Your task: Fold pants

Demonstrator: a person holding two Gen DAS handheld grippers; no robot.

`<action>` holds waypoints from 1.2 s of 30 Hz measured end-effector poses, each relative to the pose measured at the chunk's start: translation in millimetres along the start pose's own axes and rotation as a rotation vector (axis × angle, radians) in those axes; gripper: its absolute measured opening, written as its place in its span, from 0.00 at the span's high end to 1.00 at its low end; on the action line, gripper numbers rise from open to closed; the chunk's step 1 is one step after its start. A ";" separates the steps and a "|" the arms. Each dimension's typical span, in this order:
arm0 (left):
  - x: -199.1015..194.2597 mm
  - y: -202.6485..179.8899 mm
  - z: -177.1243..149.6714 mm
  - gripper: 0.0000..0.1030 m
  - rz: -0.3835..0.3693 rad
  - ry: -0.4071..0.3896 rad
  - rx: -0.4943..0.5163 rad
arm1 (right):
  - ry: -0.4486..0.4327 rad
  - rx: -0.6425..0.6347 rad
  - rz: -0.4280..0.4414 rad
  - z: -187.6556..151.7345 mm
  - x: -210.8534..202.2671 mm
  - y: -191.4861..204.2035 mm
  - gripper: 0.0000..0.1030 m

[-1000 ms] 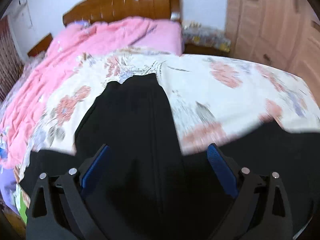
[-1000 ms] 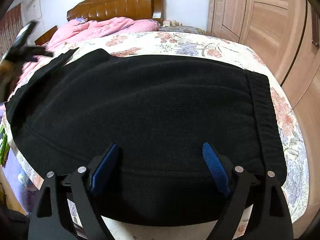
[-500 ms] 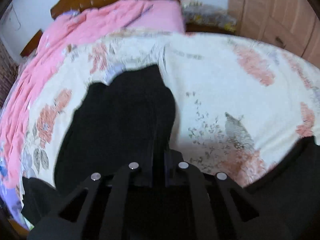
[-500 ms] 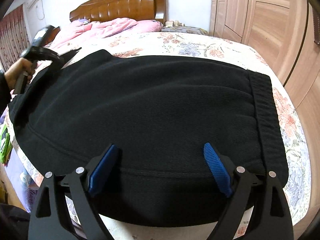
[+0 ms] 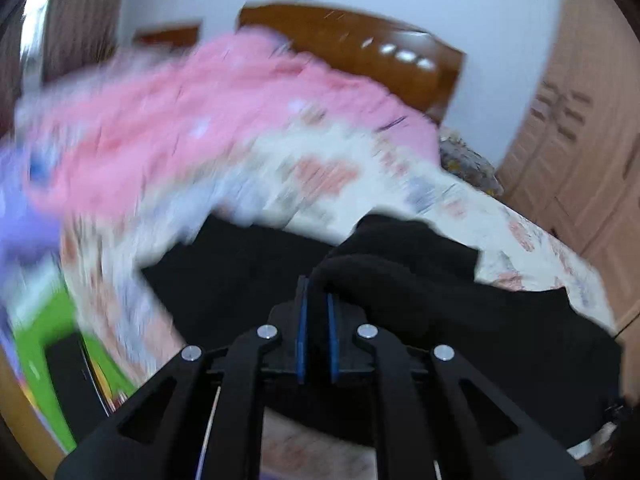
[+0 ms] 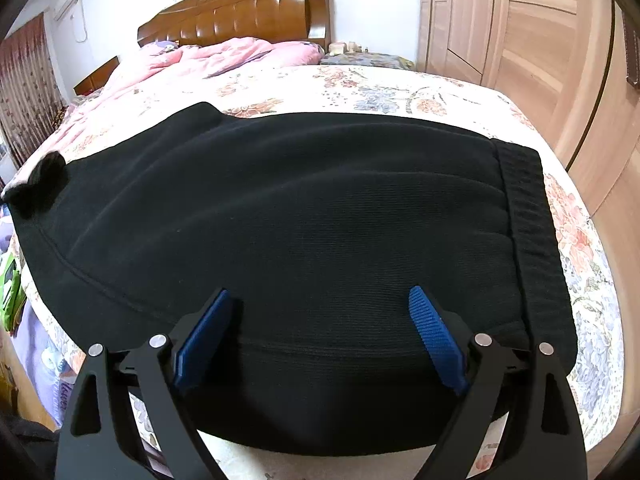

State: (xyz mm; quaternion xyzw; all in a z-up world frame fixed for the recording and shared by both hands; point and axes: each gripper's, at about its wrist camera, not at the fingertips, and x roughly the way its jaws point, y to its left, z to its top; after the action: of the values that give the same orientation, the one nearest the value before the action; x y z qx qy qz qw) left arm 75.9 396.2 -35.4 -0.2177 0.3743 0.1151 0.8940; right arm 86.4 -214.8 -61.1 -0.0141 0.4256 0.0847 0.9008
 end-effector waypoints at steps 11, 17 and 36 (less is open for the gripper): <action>-20.2 17.7 -51.7 0.31 0.132 -0.107 0.038 | -0.020 0.020 -0.041 15.0 -18.0 12.0 0.16; -51.2 -57.7 -65.3 0.12 0.092 -0.181 0.469 | -0.080 -0.106 0.046 30.1 -24.6 64.1 0.16; 9.2 -24.3 -29.0 0.92 -0.200 -0.019 0.263 | -0.030 -0.072 0.088 20.0 -1.7 75.9 0.16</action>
State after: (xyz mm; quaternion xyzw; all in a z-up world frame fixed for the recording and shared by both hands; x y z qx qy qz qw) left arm 73.3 361.5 -52.7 -0.1339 0.3540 -0.0222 0.9253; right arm 88.1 -138.3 -43.5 -0.0263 0.4091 0.1398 0.9014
